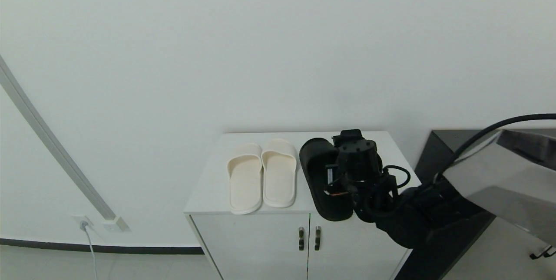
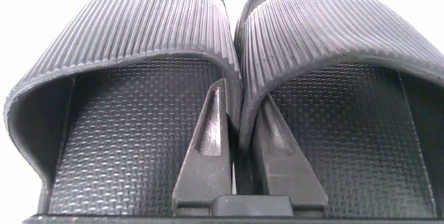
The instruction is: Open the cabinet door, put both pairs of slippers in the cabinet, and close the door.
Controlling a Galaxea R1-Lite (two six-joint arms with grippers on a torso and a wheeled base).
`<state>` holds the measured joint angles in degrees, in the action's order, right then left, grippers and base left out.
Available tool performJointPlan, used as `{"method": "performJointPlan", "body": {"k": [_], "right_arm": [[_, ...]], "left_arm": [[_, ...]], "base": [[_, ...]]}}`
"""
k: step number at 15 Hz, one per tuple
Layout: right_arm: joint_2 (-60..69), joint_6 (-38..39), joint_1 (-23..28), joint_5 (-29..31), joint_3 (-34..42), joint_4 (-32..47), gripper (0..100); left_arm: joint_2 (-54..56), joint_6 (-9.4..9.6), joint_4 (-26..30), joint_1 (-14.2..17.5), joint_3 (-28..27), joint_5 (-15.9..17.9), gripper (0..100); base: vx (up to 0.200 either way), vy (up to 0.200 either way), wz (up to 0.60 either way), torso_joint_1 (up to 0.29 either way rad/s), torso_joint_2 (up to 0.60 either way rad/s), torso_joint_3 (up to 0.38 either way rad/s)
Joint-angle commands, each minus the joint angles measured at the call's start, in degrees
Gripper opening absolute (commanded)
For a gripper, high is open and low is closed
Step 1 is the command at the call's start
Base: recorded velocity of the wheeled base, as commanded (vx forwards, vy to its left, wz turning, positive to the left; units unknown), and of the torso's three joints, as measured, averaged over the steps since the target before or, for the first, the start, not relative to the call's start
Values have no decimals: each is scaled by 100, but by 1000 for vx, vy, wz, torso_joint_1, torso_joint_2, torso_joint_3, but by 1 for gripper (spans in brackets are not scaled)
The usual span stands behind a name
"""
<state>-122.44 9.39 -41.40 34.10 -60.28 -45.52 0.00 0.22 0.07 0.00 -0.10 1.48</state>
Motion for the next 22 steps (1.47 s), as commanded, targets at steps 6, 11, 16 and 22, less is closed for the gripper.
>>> {"method": "performJointPlan", "body": {"k": [6, 11, 16, 22], "right_arm": [[2471, -350, -281, -2627, 2557, -757, 0], [2541, -341, -281, -2803, 2811, -678, 0], [2550, -341, -281, -2838, 2864, -686, 0], [2559, -376, -263, -2830, 3005, -721, 0]], "left_arm": [[0, -22, -7, 0, 10, -7, 0], [-9, -31, -7, 0, 1, -7, 0], [-9, -31, -7, 0, 1, -7, 0], [-9, -22, -7, 0, 1, -7, 0]], "base": [[0, 0, 0, 0, 0, 0], [0, 0, 0, 0, 0, 0], [-200, 0, 0, 2, 1, 1], [-133, 0, 0, -2, -1, 3]]}}
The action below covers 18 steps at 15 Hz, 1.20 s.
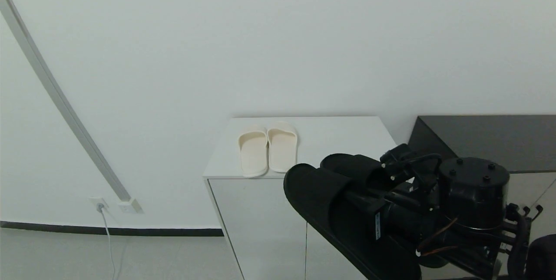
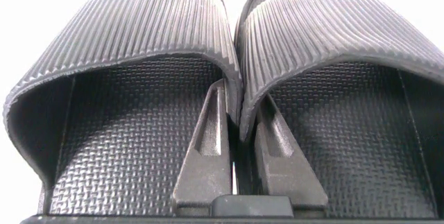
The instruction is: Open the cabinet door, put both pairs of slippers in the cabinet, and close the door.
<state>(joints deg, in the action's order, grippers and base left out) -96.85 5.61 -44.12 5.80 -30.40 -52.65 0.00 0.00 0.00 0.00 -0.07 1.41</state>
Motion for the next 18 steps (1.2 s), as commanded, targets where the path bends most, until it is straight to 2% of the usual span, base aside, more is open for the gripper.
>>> {"method": "performJointPlan", "body": {"k": [1, 14, 18], "right_arm": [[-9, 2, 8, 9, 8, -17, 0], [9, -148, -9, 0, 193, -17, 0], [17, -156, -18, 0, 193, -17, 0]], "left_arm": [[-9, 0, 0, 0, -1, -1, 0], [-9, 26, 0, 0, -1, 8, 0], [-9, 26, 0, 0, -1, -1, 0]], "base": [[0, 0, 0, 0, 0, 0], [0, 0, 0, 0, 0, 0], [0, 0, 0, -134, 316, 173]]}}
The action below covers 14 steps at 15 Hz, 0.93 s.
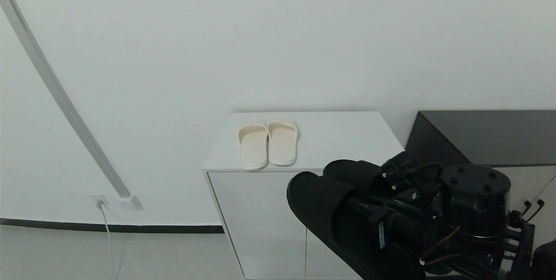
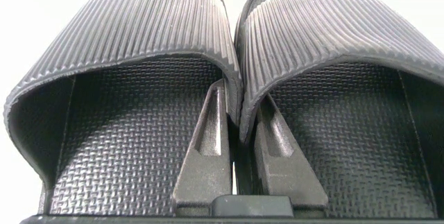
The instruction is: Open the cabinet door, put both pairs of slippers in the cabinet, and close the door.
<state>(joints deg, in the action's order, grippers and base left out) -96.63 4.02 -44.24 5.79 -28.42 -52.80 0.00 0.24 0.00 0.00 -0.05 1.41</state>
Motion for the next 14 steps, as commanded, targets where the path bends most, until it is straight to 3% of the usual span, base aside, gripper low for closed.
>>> {"method": "performJointPlan", "body": {"k": [1, 2, 14], "right_arm": [[-4, 2, -6, 1, -6, -2, 0], [-13, 2, -6, 1, -6, -2, 0], [-13, -121, -67, 1, 73, -2, 0]], "left_arm": [[-9, 2, 0, 0, 5, 8, 0], [-9, 2, 9, 0, 5, 8, 100], [-9, -7, 0, 0, -4, 8, 100]], "base": [[0, 0, 0, -159, 330, 188], [0, 0, 0, -149, 325, 183], [0, 0, 0, -181, 422, 238]]}}
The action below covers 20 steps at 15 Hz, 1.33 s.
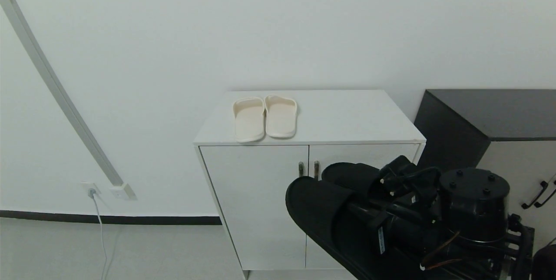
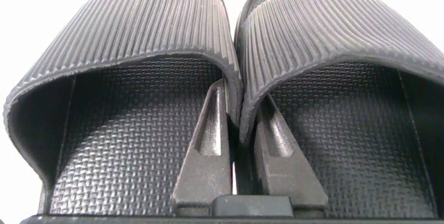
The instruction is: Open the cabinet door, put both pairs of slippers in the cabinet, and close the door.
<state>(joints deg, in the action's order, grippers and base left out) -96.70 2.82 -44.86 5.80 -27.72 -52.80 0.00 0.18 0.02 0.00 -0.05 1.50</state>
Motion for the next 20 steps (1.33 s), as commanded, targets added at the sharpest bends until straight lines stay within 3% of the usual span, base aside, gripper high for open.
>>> {"method": "performJointPlan", "body": {"k": [1, 20], "right_arm": [[-7, 0, -5, 0, 4, -2, 0], [-16, -79, -84, -9, 267, -213, 0]], "left_arm": [[0, -1, -2, 0, -4, -1, 100], [-9, 8, -2, 0, -4, -1, 100]], "base": [[0, 0, 0, -227, 535, 315], [0, 0, 0, -167, 499, 329]]}}
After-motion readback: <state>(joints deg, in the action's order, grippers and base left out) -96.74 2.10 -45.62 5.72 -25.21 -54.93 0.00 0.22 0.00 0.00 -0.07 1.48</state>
